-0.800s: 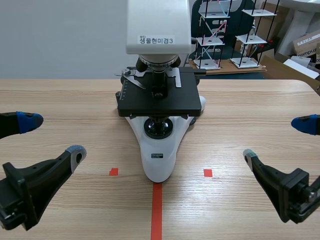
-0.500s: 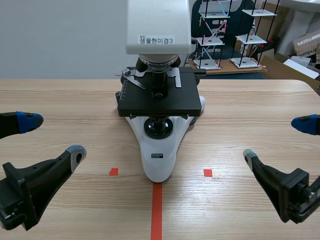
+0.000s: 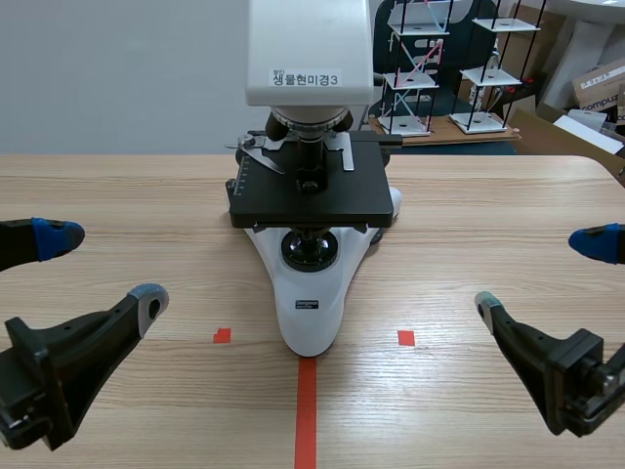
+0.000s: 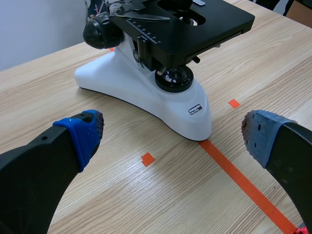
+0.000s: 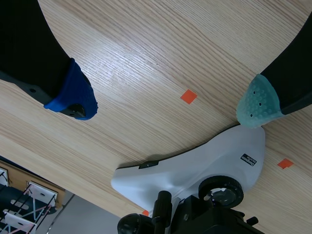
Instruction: Point at the diaphragm
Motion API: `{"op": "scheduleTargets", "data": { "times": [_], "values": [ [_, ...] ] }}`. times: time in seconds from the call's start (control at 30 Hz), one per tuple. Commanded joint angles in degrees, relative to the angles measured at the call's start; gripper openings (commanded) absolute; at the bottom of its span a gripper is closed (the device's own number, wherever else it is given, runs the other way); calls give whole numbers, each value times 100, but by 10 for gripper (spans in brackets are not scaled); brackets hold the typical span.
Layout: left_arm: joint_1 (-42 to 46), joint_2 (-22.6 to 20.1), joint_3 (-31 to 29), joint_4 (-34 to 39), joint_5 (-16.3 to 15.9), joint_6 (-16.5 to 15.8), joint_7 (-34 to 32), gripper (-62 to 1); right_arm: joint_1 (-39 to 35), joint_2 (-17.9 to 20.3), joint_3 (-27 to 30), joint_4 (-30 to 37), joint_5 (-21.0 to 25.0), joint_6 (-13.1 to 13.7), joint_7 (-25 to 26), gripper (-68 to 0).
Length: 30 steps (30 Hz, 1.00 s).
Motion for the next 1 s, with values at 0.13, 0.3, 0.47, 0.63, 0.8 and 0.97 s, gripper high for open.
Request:
{"op": "scheduleTargets", "data": {
  "times": [0.13, 0.3, 0.47, 0.63, 0.8, 0.97],
  "values": [
    [-2, 13, -26, 105, -52, -11, -120, -13, 52, 44, 11, 81, 37, -17, 66, -45],
    [-2, 94, 0, 26, -37, -7, -210, -57, 52, 44, 11, 81, 39, -17, 63, -45],
    [-42, 138, 315, -455, -33, -13, -754, -384, 52, 44, 11, 81, 37, -17, 61, -45],
    [-284, 140, 721, -951, 57, -35, -758, -592, 52, 44, 11, 81, 37, -17, 63, -45],
    [-787, 155, 1268, -1574, 404, -101, -881, -580, 52, 44, 11, 81, 37, -17, 63, -45],
    [-1370, 396, 1727, -2376, 509, 138, -1716, -582, 52, 44, 11, 81, 37, -17, 63, -45]
  ]
}}
